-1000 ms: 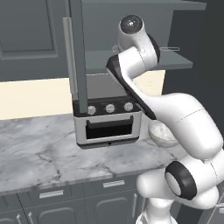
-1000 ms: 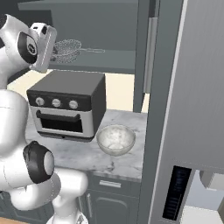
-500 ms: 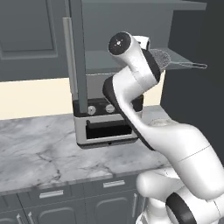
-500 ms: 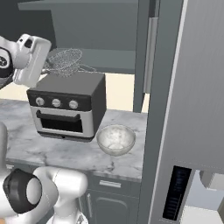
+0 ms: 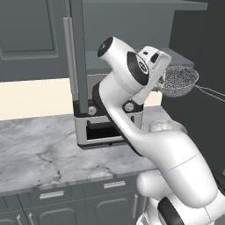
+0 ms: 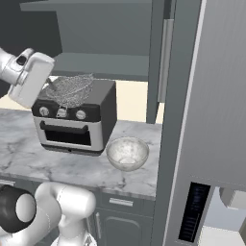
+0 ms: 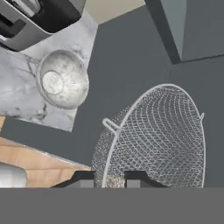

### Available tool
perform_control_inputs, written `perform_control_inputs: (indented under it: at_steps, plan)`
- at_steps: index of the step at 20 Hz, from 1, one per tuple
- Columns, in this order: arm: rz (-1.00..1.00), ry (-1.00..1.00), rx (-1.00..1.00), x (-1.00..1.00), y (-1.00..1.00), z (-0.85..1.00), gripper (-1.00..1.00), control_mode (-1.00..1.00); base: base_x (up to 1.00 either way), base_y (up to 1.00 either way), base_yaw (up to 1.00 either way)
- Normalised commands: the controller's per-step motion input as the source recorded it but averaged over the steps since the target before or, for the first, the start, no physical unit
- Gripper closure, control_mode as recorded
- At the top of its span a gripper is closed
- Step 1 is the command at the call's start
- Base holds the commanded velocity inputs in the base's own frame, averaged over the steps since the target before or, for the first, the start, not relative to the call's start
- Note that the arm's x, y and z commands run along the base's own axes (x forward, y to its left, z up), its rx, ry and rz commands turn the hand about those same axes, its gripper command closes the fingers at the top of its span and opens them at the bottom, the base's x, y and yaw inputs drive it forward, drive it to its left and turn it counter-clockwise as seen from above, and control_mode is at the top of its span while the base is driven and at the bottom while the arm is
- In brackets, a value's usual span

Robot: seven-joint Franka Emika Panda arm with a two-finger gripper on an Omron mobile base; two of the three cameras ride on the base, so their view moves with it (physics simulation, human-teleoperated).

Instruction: Open the cabinet and setup a tea strainer by placing it in the bowl upright.

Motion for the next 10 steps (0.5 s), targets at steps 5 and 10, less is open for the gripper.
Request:
perform_control_inputs:
  at_steps: [5, 10]
  plan:
    - [-0.51, 0.0, 0.23, -0.56, -0.36, -0.15, 1.0, -1.0, 0.0, 0.0, 0.0]
    - [-0.19, -0.09, 0.2, -0.02, -0.48, -0.42, 1.0, -1.0, 0.0, 0.0, 0.0]
